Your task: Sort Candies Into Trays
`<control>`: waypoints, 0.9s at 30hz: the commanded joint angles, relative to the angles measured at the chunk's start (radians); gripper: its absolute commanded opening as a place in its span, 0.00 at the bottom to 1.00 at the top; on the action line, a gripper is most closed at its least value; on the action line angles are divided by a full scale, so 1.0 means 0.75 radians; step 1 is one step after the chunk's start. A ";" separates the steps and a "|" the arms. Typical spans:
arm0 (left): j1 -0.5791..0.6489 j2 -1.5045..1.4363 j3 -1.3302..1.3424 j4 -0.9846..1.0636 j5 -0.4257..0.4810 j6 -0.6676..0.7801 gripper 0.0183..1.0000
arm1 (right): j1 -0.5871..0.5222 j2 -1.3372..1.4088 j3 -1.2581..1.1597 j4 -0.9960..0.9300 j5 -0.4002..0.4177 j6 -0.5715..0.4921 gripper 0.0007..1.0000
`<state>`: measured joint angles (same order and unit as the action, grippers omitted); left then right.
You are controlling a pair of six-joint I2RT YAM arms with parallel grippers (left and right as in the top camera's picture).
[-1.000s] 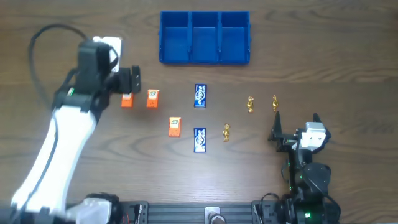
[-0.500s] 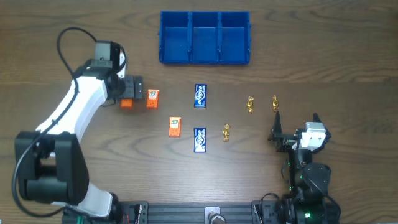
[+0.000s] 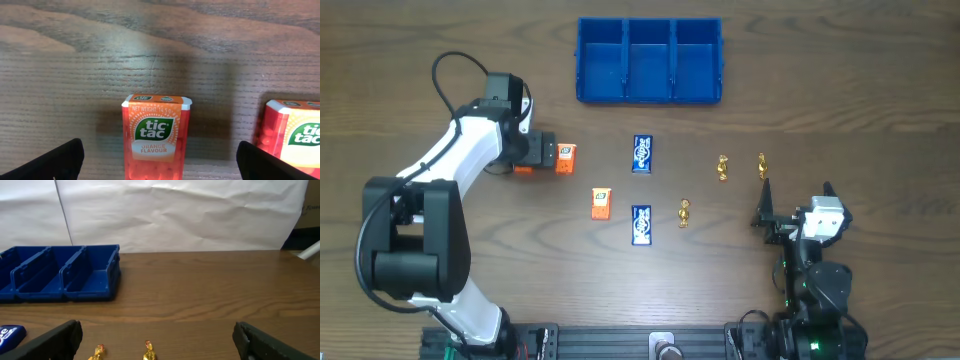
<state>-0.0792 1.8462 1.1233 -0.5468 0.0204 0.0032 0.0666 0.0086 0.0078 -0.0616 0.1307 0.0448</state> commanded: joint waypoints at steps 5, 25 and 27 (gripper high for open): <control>0.010 0.051 0.020 0.004 -0.012 0.026 0.91 | -0.006 -0.008 -0.001 -0.007 0.008 0.009 1.00; 0.012 0.077 0.020 0.050 -0.026 -0.012 0.56 | -0.006 -0.008 -0.001 -0.007 0.008 0.009 1.00; 0.012 0.084 0.020 0.059 -0.026 -0.015 0.53 | -0.006 -0.008 -0.001 -0.007 0.008 0.009 1.00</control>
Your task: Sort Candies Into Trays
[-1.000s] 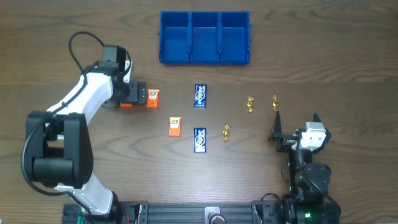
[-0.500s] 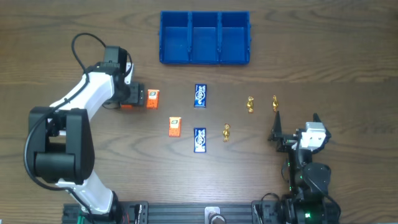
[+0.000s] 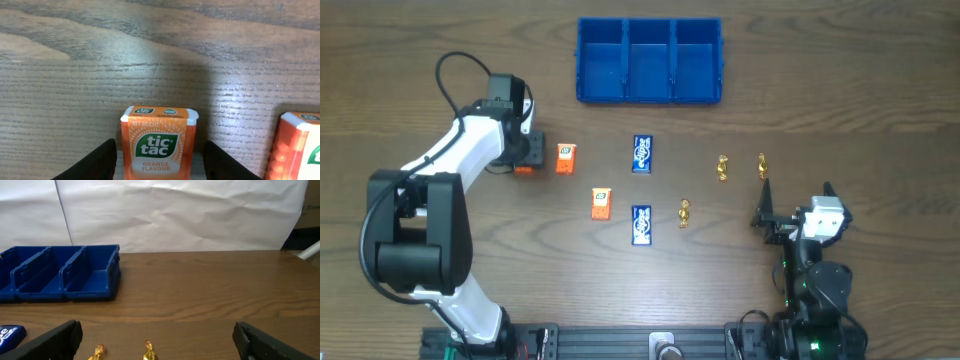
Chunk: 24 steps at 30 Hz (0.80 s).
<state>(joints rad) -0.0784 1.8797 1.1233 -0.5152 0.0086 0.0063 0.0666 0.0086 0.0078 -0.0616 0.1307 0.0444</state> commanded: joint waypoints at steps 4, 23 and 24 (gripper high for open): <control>0.011 0.041 0.020 0.026 -0.010 -0.039 0.47 | -0.006 -0.008 -0.001 -0.007 0.008 0.009 1.00; -0.053 -0.270 0.198 -0.131 -0.044 -0.203 0.32 | -0.006 -0.008 -0.001 -0.007 0.008 0.009 1.00; -0.081 -0.308 0.242 -0.157 -0.082 -0.223 0.32 | -0.006 -0.008 -0.001 -0.007 0.008 0.009 1.00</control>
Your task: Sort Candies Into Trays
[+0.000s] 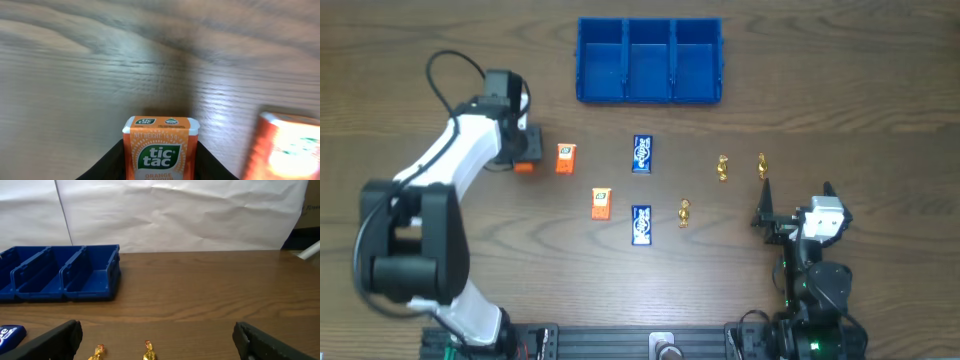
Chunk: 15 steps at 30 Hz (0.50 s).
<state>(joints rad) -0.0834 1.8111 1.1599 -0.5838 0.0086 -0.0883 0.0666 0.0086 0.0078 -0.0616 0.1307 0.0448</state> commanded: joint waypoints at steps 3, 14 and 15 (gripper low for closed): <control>-0.182 -0.291 0.367 -0.109 -0.227 -0.143 0.32 | -0.006 -0.008 -0.001 -0.007 0.008 0.009 1.00; -0.420 0.243 1.209 -0.128 -0.331 -0.132 0.31 | -0.006 -0.008 -0.001 -0.007 0.008 0.009 1.00; -0.429 0.343 1.312 -0.161 -0.330 -0.136 0.32 | -0.006 -0.008 -0.001 -0.007 0.008 0.009 1.00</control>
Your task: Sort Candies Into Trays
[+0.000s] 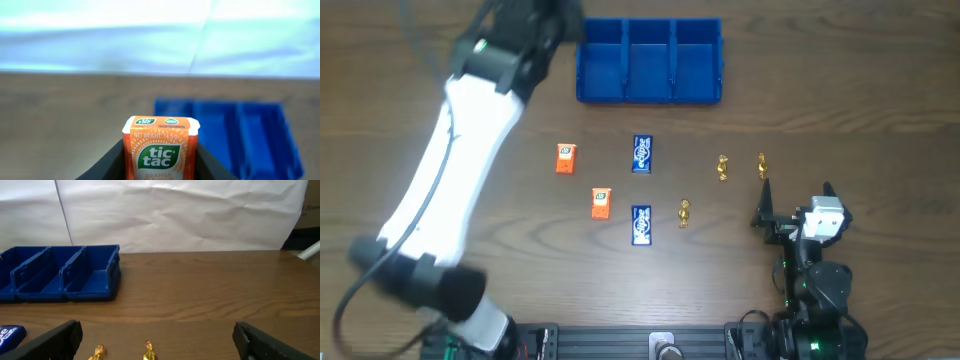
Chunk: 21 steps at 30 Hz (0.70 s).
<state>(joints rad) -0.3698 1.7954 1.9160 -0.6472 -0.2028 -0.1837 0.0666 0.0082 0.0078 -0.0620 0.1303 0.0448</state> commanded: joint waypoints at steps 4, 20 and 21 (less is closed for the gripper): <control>-0.051 0.590 0.478 -0.151 -0.035 -0.071 0.32 | -0.006 -0.008 -0.001 -0.006 0.009 0.009 1.00; -0.031 0.763 0.485 -0.135 0.003 -0.109 0.40 | -0.006 -0.008 -0.001 -0.006 0.009 0.009 1.00; -0.028 0.763 0.485 -0.135 0.013 -0.109 0.44 | -0.006 -0.008 -0.001 -0.006 0.009 0.009 1.00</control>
<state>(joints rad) -0.4068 2.3760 2.2482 -0.7509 -0.2081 -0.2550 0.0666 0.0082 0.0078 -0.0620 0.1307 0.0444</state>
